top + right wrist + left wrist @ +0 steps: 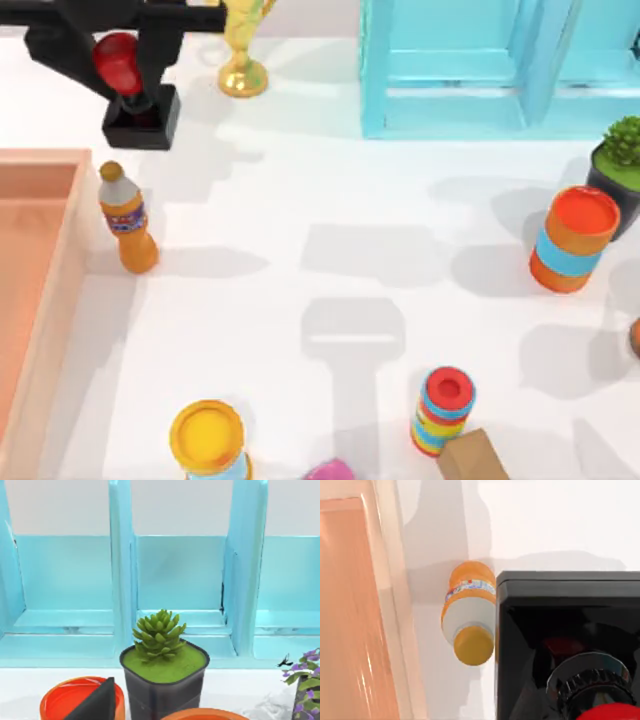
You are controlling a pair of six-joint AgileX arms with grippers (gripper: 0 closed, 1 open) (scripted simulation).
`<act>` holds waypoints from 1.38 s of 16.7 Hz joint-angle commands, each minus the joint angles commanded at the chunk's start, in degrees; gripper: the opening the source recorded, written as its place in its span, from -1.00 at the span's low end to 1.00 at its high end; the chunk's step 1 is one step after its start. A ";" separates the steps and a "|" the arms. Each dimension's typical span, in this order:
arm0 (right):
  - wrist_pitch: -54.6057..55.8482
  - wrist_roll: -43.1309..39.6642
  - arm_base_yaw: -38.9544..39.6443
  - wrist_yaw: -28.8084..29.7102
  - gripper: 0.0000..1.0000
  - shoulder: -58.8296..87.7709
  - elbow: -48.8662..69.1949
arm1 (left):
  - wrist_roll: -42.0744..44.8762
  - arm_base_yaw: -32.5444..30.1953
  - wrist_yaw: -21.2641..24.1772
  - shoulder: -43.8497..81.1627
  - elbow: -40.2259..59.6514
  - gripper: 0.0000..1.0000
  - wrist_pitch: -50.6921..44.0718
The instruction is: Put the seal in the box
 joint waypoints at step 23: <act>0.00 0.00 0.00 0.00 1.00 0.00 0.00 | 27.83 32.90 -0.61 -19.56 -44.97 -1.00 19.08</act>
